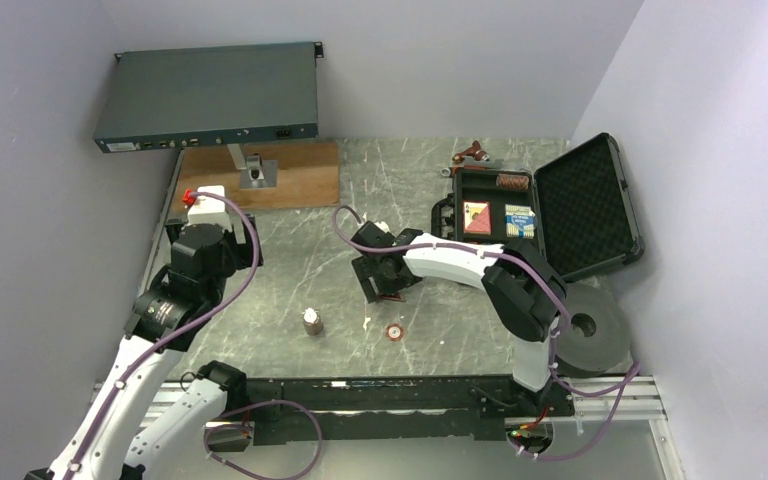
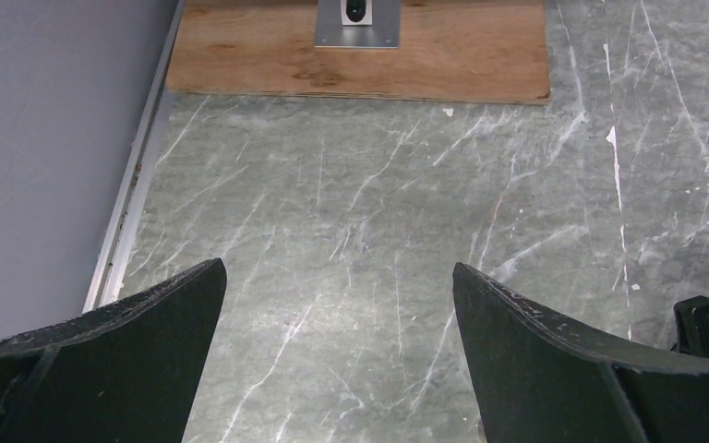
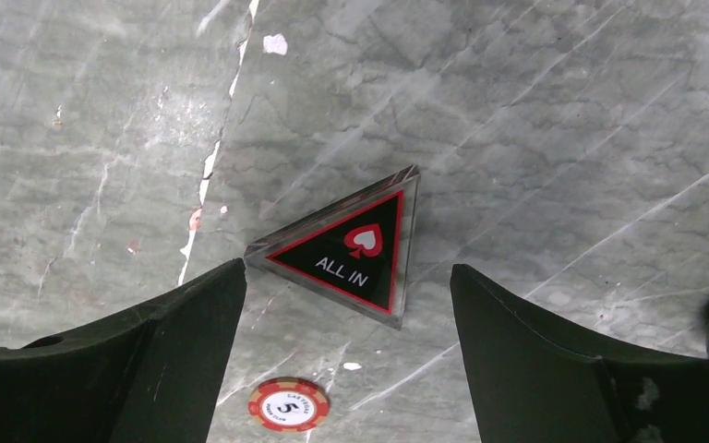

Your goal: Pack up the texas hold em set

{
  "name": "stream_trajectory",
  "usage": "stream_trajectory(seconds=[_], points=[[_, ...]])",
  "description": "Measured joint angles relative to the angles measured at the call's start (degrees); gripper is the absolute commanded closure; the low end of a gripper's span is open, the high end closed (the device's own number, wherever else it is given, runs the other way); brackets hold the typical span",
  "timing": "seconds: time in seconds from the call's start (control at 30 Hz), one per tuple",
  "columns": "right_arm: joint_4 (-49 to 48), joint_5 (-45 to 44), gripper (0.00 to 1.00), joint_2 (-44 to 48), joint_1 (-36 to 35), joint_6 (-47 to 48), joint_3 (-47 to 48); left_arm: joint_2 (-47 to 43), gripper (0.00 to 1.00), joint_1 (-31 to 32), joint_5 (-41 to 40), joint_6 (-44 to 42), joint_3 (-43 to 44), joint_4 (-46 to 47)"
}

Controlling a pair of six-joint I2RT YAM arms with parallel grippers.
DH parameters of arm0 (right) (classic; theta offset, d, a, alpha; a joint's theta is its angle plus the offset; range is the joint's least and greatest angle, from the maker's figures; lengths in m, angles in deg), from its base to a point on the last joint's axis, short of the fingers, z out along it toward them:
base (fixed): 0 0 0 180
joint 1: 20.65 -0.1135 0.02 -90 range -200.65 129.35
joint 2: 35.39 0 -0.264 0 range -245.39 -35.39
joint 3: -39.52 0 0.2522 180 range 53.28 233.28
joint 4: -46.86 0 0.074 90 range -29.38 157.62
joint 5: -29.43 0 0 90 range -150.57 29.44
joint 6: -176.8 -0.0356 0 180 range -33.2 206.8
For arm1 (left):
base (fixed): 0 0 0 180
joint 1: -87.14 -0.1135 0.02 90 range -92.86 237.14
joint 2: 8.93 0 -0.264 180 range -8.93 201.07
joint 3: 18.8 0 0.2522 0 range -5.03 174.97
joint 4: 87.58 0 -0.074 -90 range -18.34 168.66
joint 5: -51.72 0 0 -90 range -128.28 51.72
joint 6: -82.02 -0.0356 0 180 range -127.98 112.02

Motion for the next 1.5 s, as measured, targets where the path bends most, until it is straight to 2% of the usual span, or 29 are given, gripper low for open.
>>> stream_trajectory(seconds=[0.37, 0.7, 0.97, 1.5], points=[[-1.79, 1.18, 0.22, -0.31, 0.9, 0.83, 0.0, -0.22, 0.0, -0.09, 0.17, 0.0, 0.0, 0.0], [-1.97, 1.62, 0.35, -1.2, 0.98, 0.81, 0.0, -0.28, 0.0, -0.09, 0.2, 0.0, 0.0, 0.0], [-2.08, 1.57, 0.49, -1.22, 1.01, 0.9, -0.02, -0.33, 0.0, -0.09, 0.55, 0.0, 0.0, 0.0], [-1.62, -0.37, 0.52, 0.63, 1.05, 2.47, 0.59, -0.33, 0.01, -0.09, 0.96, -0.37, 0.0, 0.0]])
